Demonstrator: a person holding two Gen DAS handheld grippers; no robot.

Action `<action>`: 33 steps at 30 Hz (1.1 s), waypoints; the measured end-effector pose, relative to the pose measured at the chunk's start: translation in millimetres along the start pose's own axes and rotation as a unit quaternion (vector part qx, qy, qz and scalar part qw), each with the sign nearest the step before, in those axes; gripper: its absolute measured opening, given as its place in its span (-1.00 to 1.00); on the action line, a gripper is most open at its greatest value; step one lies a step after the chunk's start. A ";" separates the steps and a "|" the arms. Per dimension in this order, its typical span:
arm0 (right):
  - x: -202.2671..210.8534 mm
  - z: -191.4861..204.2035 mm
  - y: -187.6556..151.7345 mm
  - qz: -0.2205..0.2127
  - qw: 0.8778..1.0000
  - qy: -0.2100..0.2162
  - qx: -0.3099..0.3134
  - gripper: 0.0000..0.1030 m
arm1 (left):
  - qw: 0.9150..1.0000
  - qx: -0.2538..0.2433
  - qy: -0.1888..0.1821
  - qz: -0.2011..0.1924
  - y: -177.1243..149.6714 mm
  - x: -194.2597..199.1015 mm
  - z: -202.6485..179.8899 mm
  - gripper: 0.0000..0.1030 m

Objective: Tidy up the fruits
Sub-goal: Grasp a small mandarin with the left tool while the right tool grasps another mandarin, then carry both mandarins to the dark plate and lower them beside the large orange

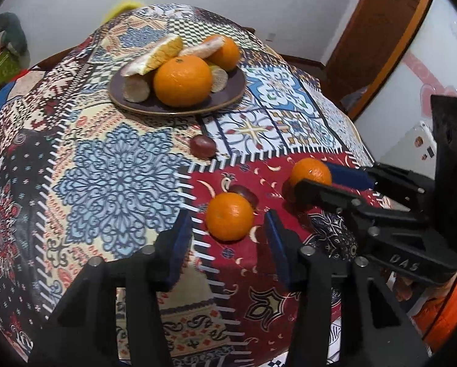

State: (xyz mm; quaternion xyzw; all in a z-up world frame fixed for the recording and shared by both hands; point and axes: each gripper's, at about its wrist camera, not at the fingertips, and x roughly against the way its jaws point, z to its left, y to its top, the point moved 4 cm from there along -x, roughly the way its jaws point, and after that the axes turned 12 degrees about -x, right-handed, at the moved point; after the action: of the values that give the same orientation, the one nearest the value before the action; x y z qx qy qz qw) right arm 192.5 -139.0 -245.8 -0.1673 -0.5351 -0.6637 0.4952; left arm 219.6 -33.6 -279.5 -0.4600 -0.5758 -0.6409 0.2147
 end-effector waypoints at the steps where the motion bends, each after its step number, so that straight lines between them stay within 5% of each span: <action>1: 1.4 -1.1 -0.1 -0.001 1.000 -0.001 0.000 -0.34 | 1.000 -0.003 0.001 0.003 0.4 -2.5 -1.7 -0.14; 8: 8.8 -5.4 -0.3 -0.007 1.000 -0.002 -0.004 -0.34 | 1.000 -0.008 0.017 0.010 0.3 -15.0 -2.8 -0.35; 33: 13.9 9.5 38.6 -0.051 0.999 0.011 0.006 -0.34 | 0.997 0.038 0.051 -0.051 32.6 26.7 51.3 -0.35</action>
State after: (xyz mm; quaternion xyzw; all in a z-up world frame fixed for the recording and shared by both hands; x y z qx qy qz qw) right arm 215.6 -135.0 -210.8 -0.1296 -0.5413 -0.6870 0.4672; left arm 250.4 13.2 -244.0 -0.3882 -0.6104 -0.6515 0.2285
